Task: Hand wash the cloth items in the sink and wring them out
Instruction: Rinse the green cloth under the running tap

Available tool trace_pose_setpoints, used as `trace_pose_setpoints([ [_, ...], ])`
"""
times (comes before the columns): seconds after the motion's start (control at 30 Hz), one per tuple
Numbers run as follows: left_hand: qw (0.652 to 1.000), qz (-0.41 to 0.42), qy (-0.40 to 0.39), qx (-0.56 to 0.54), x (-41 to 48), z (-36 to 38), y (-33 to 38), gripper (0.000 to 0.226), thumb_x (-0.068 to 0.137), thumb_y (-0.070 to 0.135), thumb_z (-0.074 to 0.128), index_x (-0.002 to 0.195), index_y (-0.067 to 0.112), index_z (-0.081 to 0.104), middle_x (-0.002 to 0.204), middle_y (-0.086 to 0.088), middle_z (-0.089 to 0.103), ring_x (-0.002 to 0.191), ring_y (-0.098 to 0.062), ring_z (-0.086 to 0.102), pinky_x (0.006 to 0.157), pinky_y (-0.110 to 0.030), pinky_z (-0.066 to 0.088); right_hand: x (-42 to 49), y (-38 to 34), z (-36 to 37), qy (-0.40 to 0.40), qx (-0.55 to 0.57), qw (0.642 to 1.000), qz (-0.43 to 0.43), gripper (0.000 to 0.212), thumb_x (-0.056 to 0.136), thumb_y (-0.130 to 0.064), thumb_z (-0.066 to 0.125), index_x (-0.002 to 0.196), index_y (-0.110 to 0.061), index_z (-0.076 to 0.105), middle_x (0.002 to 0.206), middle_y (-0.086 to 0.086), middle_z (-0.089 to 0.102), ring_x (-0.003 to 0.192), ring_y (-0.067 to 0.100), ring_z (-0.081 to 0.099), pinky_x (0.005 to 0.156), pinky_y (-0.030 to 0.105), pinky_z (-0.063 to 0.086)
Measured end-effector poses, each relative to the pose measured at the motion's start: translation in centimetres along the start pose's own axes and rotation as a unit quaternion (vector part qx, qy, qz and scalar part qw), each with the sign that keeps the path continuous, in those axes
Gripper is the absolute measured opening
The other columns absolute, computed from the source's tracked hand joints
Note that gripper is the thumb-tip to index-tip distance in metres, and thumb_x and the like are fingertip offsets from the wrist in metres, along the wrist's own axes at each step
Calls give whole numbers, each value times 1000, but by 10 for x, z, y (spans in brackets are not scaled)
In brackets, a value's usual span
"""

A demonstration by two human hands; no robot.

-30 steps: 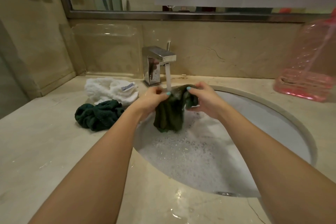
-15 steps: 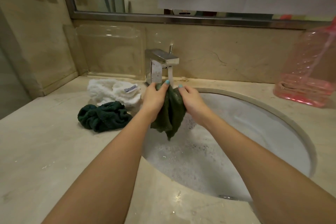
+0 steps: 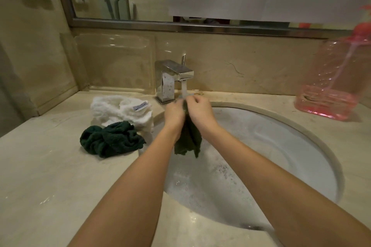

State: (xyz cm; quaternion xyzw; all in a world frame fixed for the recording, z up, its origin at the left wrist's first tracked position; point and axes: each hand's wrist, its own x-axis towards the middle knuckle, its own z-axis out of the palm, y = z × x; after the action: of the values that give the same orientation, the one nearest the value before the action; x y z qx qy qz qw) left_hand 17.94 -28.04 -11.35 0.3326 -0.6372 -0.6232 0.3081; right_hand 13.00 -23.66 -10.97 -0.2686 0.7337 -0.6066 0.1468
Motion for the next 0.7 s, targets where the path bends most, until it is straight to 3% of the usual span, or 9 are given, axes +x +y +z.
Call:
trace_pose_setpoints([
  [0.1, 999, -12, -18, -47, -3, 3, 3, 27, 104, 27, 42, 108, 14, 64, 91, -4, 65, 89, -16, 64, 64, -22, 45, 10, -5, -2, 16, -5, 1000, 6, 28, 102, -25, 40, 98, -14, 65, 87, 2, 63, 86, 14, 61, 68, 26, 45],
  [0.2, 998, 9, -59, -36, -14, 11, 10, 25, 103, 34, 44, 99, 19, 64, 90, -6, 64, 88, -15, 63, 79, -27, 49, 18, 10, -11, 70, 25, 996, 53, 36, 104, -35, 36, 100, -10, 62, 94, 9, 64, 89, 21, 62, 78, 34, 51],
  [0.3, 997, -2, -82, -13, -11, 1, 5, 35, 101, 37, 47, 128, 17, 56, 111, -6, 60, 105, -19, 59, 100, -37, 46, 17, 22, -19, 24, -35, 996, 84, 33, 105, -40, 33, 114, -12, 49, 100, 6, 57, 92, 17, 57, 78, 32, 48],
  [0.4, 996, -3, -89, 0, -1, -17, -2, 42, 101, 29, 49, 139, 15, 45, 125, -8, 57, 116, -23, 55, 101, -40, 45, 24, 23, -38, -26, -35, 995, 91, 24, 102, -35, 45, 117, -17, 47, 110, 5, 56, 101, 18, 55, 87, 35, 50],
  [0.47, 994, 12, -105, 8, 3, -27, -3, 40, 99, 28, 52, 136, 14, 47, 125, -7, 58, 114, -21, 57, 90, -31, 49, 27, 22, -46, -28, 26, 995, 94, 17, 98, -26, 55, 112, -18, 53, 111, 7, 59, 104, 22, 58, 96, 40, 51],
  [0.53, 990, 10, -133, 52, 4, -30, -3, 40, 98, 36, 53, 131, 14, 50, 123, -3, 59, 113, -19, 56, 92, -30, 45, 28, 21, -49, 11, 67, 995, 76, 14, 95, -18, 59, 109, -17, 57, 105, 6, 60, 104, 24, 58, 96, 38, 52],
  [0.6, 982, -15, -154, 110, 2, -29, -3, 39, 98, 47, 48, 117, 13, 55, 111, -2, 62, 106, -18, 56, 98, -35, 43, 28, 19, -51, 36, 113, 991, 56, 10, 93, -15, 61, 103, -17, 60, 100, 5, 60, 103, 24, 58, 87, 32, 52],
  [0.7, 974, -36, -184, 128, 2, -28, -2, 26, 97, 40, 55, 102, 14, 58, 99, -6, 63, 94, -20, 61, 97, -39, 49, 28, 15, -53, 0, 193, 980, 40, 5, 92, -21, 63, 94, -17, 60, 94, 7, 61, 93, 22, 60, 76, 27, 51],
])
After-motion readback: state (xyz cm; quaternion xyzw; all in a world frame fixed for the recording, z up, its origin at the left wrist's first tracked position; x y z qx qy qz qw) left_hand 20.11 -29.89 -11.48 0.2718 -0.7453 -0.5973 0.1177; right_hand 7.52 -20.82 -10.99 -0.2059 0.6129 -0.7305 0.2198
